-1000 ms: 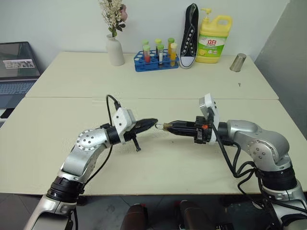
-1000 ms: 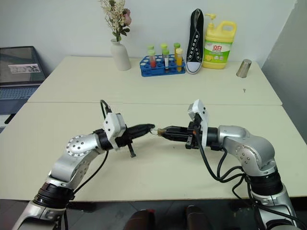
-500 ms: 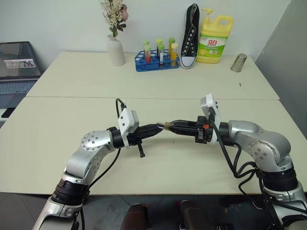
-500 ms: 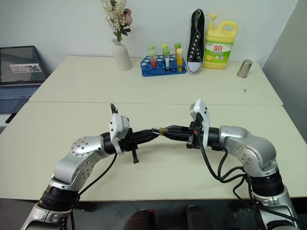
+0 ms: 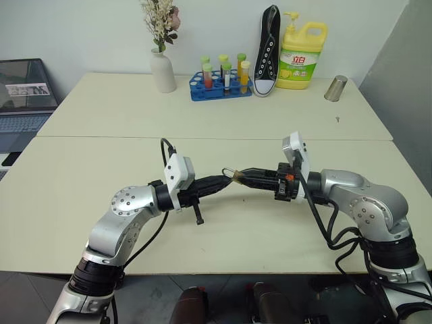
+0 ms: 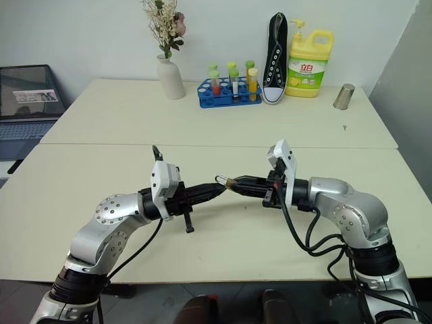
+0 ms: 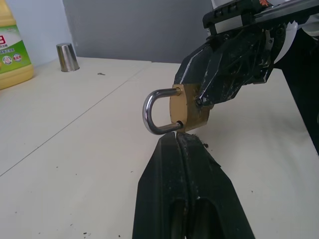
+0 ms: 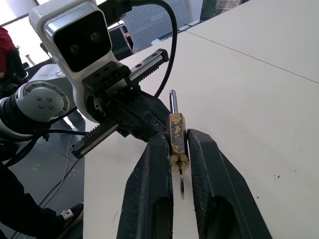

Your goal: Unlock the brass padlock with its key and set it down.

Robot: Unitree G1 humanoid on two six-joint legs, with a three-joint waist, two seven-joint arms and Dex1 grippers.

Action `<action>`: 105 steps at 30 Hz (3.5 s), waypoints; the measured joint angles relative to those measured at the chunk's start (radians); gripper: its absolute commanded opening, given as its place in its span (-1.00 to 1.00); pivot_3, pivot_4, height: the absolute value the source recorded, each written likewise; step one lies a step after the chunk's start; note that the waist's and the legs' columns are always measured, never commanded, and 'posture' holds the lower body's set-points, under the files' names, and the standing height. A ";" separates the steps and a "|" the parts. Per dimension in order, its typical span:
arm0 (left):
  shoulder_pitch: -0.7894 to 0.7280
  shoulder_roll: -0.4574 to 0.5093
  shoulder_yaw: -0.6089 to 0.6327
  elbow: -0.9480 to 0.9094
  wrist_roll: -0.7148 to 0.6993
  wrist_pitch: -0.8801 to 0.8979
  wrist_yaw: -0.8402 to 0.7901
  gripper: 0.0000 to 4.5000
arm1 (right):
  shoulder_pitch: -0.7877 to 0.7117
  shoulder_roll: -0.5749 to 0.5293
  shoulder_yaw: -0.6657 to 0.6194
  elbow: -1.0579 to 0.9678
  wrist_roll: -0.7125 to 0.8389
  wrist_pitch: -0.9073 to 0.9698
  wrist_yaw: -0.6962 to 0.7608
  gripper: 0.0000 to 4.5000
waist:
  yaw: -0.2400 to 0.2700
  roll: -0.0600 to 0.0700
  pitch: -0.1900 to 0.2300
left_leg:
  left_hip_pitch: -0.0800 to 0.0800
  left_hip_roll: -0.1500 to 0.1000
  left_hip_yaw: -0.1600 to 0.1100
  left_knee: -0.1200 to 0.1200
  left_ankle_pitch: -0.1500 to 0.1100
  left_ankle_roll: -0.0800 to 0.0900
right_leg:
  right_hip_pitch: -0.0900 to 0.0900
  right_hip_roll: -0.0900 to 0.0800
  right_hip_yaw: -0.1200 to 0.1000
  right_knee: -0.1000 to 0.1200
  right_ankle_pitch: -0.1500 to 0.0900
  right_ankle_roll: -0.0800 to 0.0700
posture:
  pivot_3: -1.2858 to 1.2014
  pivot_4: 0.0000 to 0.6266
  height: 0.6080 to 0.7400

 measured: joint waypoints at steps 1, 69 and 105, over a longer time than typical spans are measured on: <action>0.000 0.000 0.003 -0.003 0.000 0.003 0.000 -1.00 | 0.000 0.000 0.000 0.000 -0.001 0.000 0.000 -0.94 | 0.000 0.000 0.000 | 0.000 0.000 0.000 0.000 0.000 0.000 | 0.000 0.000 0.000 0.000 0.000 0.000 | 0.03 -0.52 1.00; -0.059 0.031 0.065 -0.102 -0.122 0.223 -0.069 -1.00 | 0.000 0.005 0.030 0.019 -0.066 -0.001 0.031 -0.94 | 0.000 0.000 0.001 | 0.000 0.000 0.000 0.000 0.000 0.000 | 0.000 0.000 0.000 -0.001 0.000 0.000 | 0.03 -0.52 1.00; -0.049 0.074 0.029 -0.035 -0.048 0.168 -0.182 -1.00 | 0.003 0.004 0.031 0.019 -0.066 -0.001 0.033 -0.94 | 0.000 0.000 0.002 | 0.000 0.000 0.000 -0.001 0.000 0.000 | 0.000 0.000 0.000 -0.001 -0.001 0.000 | 0.03 -0.52 1.00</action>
